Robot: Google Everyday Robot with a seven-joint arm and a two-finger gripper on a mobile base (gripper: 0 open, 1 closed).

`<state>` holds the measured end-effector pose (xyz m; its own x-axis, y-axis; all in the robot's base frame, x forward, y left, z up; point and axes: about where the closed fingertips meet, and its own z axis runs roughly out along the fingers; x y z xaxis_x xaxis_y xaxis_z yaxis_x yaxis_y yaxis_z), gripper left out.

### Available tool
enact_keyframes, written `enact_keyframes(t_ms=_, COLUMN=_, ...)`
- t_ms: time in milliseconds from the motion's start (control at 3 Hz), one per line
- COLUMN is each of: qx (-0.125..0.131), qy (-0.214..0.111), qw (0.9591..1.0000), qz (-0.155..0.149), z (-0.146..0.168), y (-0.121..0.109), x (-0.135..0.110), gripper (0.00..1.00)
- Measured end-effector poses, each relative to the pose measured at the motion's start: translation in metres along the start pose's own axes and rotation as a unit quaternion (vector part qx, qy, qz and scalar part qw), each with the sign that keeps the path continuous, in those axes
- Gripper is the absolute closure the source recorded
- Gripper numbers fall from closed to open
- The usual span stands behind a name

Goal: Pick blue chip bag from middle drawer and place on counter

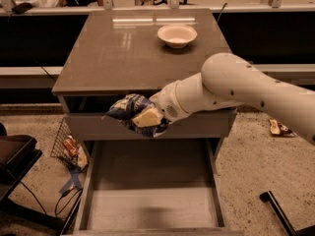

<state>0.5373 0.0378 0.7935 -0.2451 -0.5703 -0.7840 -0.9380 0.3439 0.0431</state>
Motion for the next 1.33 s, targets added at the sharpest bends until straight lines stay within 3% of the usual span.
enact_keyframes(t_ms=333, qx=0.046, qy=0.008, qw=0.9989, qz=0.007, z=-0.021, y=-0.041, x=-0.049, gripper=1.00)
enact_keyframes(t_ms=667, qx=0.068, qy=0.009, qw=0.9977, qz=0.001, z=-0.037, y=-0.073, x=-0.088, gripper=1.00)
enact_keyframes(t_ms=1000, qx=0.066, qy=-0.002, qw=0.9976, qz=-0.020, z=-0.038, y=-0.114, x=-0.129, gripper=1.00)
enact_keyframes(t_ms=1333, qx=0.046, qy=-0.016, qw=0.9979, qz=-0.044, z=-0.014, y=-0.147, x=-0.150, gripper=1.00)
